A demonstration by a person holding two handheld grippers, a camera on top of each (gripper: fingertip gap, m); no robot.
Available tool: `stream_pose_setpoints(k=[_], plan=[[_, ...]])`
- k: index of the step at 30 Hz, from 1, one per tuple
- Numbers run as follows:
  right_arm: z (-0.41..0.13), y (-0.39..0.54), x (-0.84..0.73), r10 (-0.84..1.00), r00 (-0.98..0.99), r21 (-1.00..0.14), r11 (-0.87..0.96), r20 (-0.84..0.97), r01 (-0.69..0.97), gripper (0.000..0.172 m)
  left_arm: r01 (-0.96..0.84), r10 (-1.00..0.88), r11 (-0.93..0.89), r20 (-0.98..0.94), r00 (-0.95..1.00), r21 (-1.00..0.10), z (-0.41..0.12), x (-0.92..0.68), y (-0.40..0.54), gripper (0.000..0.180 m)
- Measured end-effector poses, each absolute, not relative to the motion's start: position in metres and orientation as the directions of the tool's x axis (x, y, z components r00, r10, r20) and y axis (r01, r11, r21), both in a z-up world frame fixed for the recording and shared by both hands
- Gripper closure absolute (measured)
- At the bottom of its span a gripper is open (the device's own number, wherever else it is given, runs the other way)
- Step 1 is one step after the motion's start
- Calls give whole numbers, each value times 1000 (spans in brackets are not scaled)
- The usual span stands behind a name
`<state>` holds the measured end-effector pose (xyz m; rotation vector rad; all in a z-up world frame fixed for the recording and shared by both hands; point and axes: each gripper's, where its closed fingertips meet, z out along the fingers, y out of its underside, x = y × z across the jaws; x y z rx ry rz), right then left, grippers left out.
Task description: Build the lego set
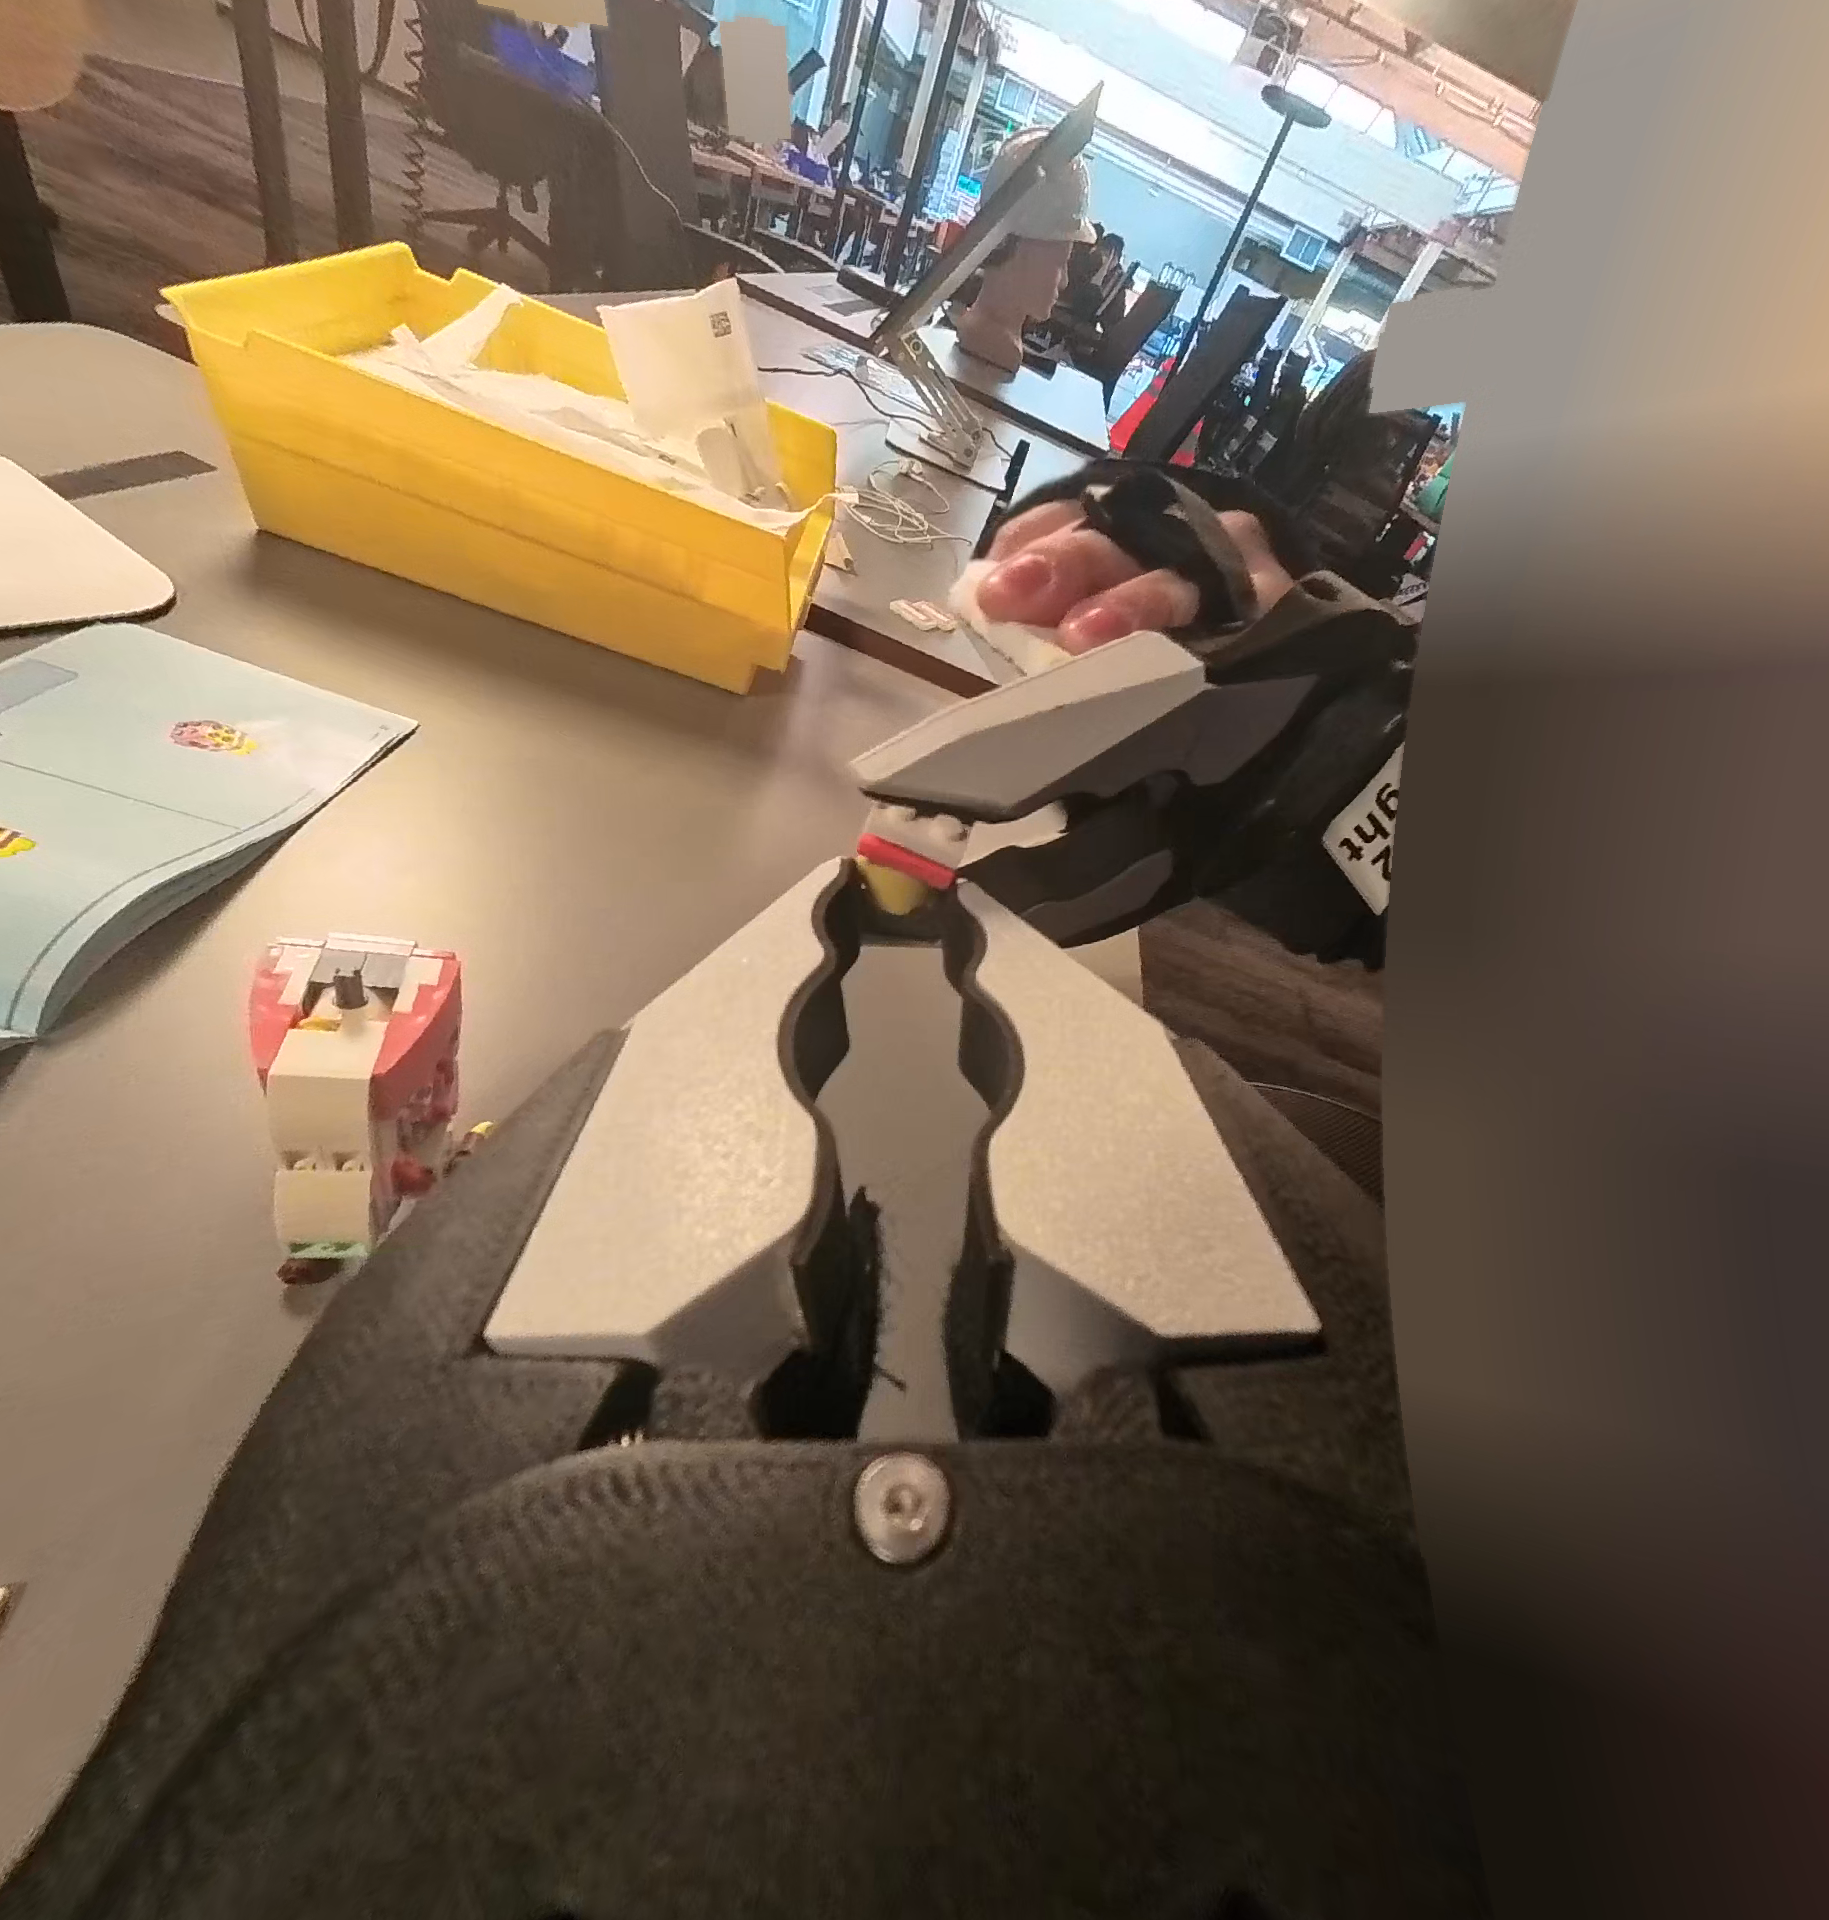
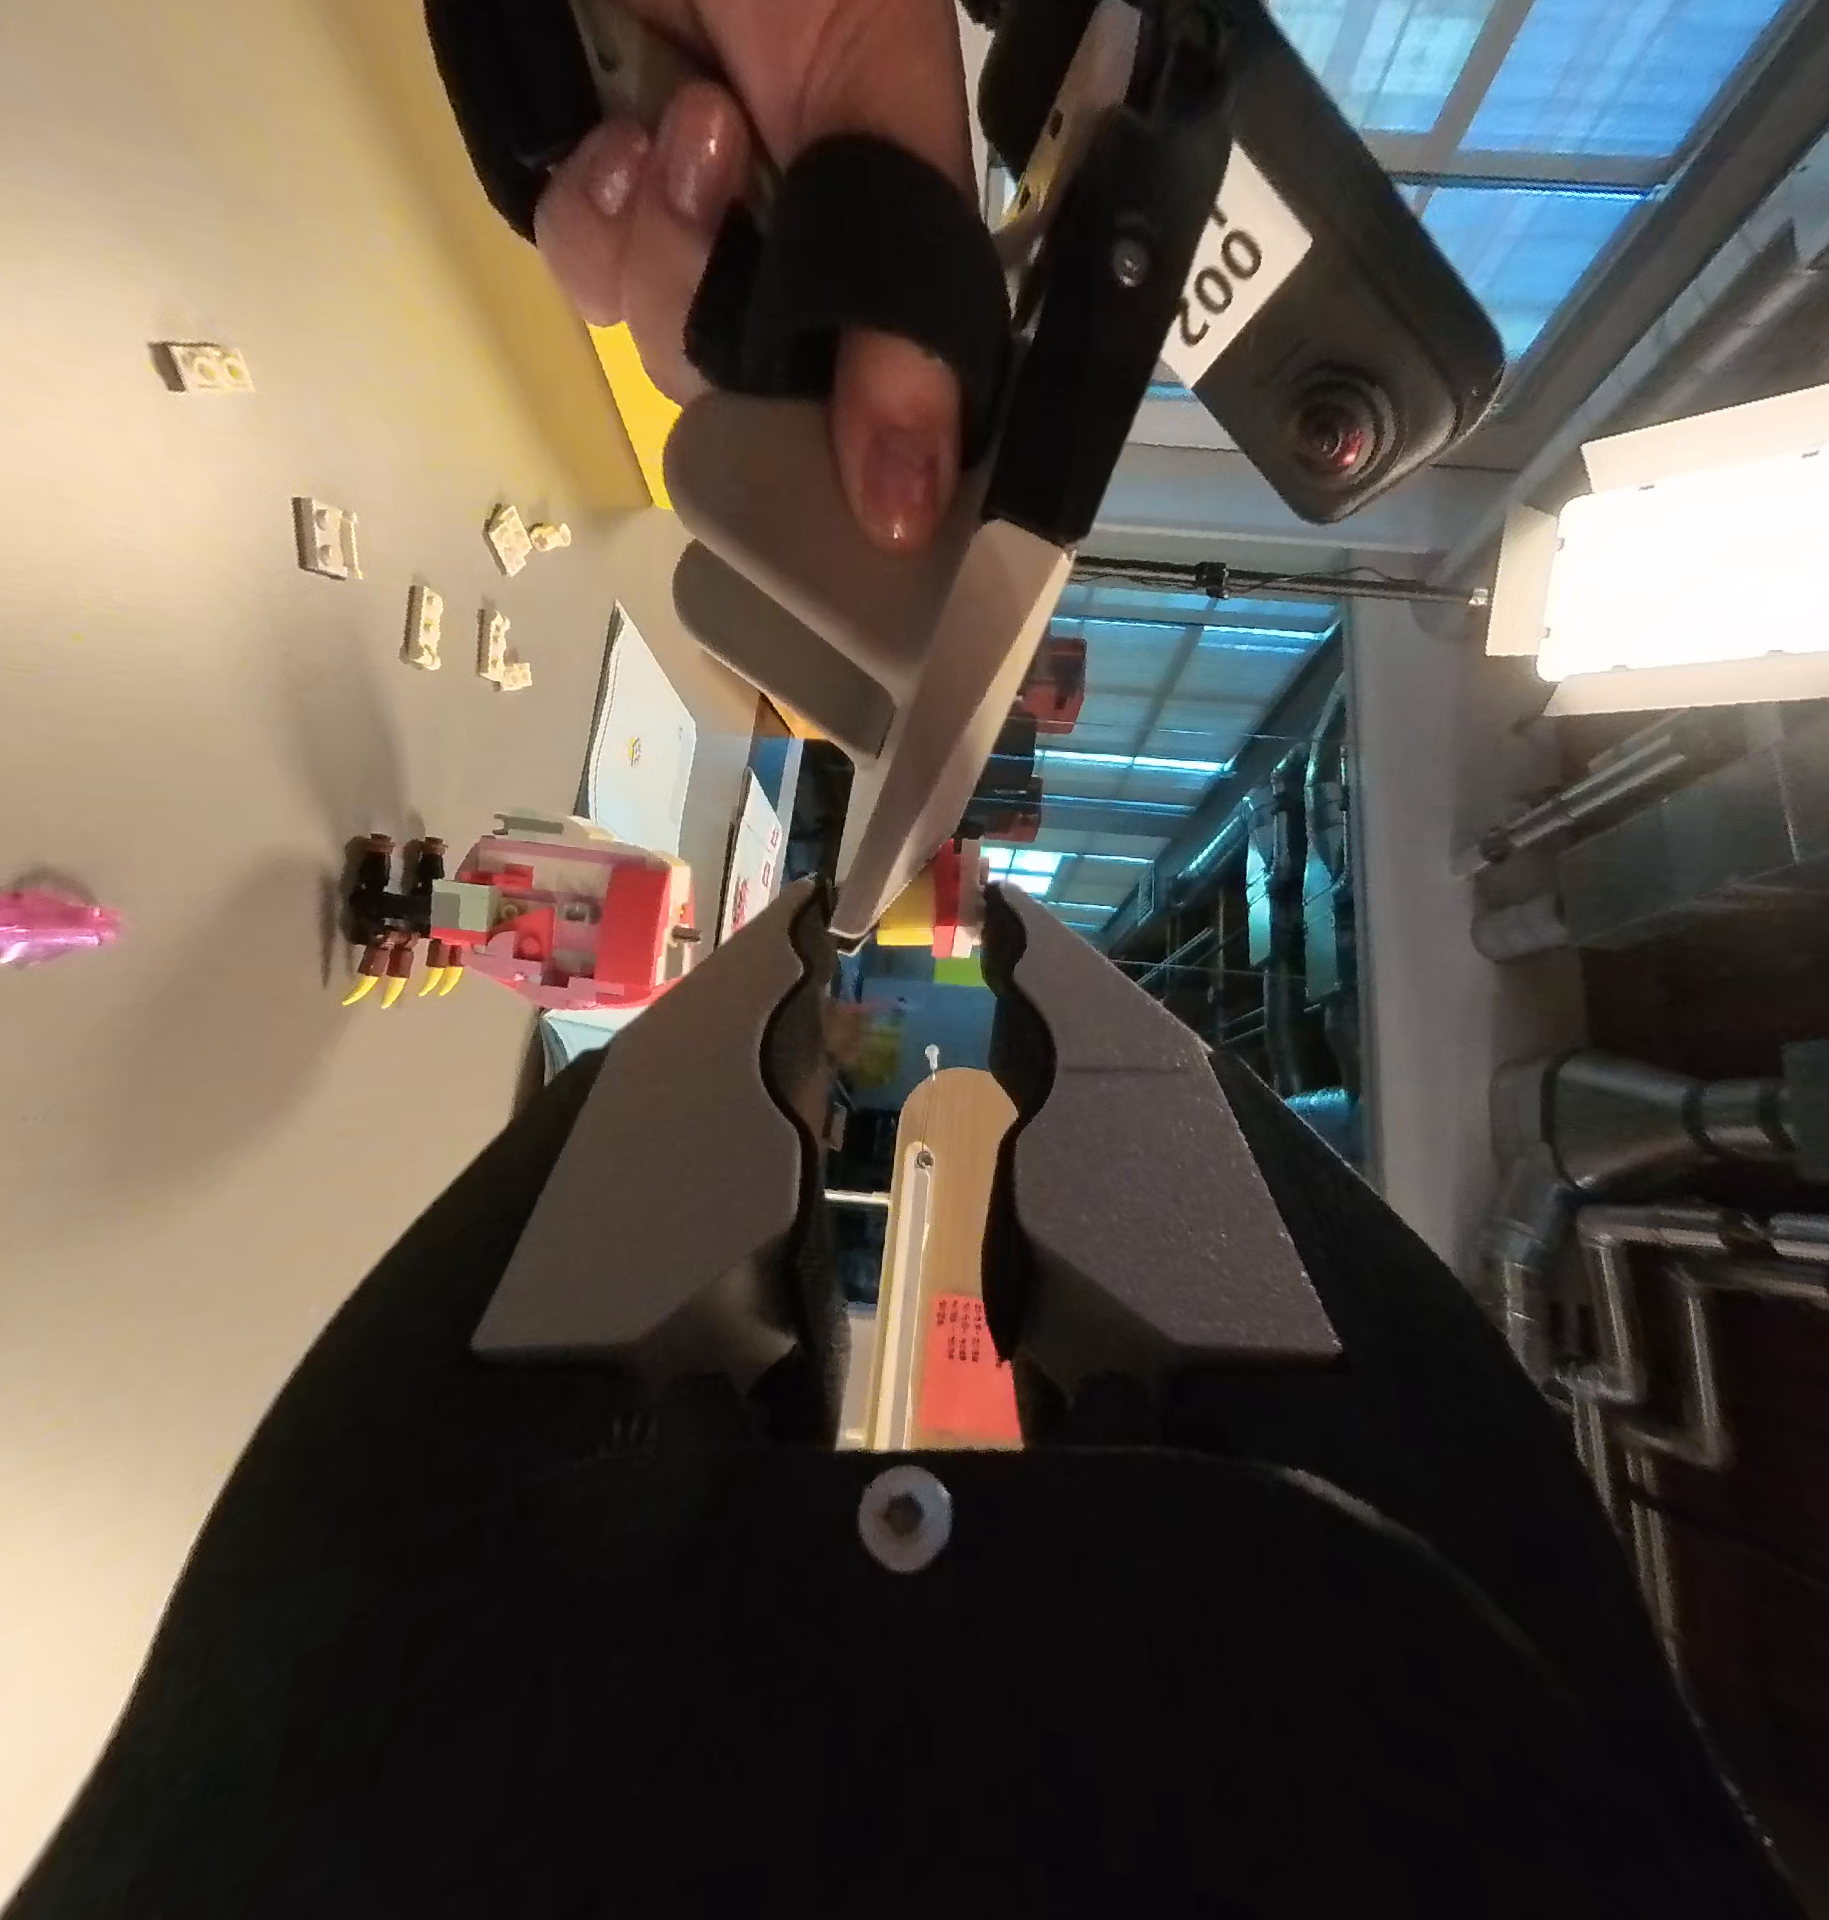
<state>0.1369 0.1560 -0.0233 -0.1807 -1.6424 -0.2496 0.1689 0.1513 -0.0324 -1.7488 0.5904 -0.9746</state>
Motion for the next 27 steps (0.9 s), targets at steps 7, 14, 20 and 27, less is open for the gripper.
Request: stream_pose_setpoints(k=[7, 14, 20, 27], plan=[[-26, 158, 138, -13, -86, 36, 960, 996, 277, 146, 63, -746, -399, 364, 558, -915, -35, 169, 153, 167], [-30, 160, 139, 42, -97, -13, 959, 994, 284, 148, 75, -738, -426, 395, 548, -901, -37, 170, 154, 166], [-35, 161, 139, 53, -119, -16, 956, 991, 293, 148, 85, -729, -454, 424, 538, -887, -42, 170, 156, 166], [-41, 157, 138, 518, -139, -482, 847, 844, 224, 148, 174, -693, -571, 585, 422, -802, -41, 169, 150, 166]])
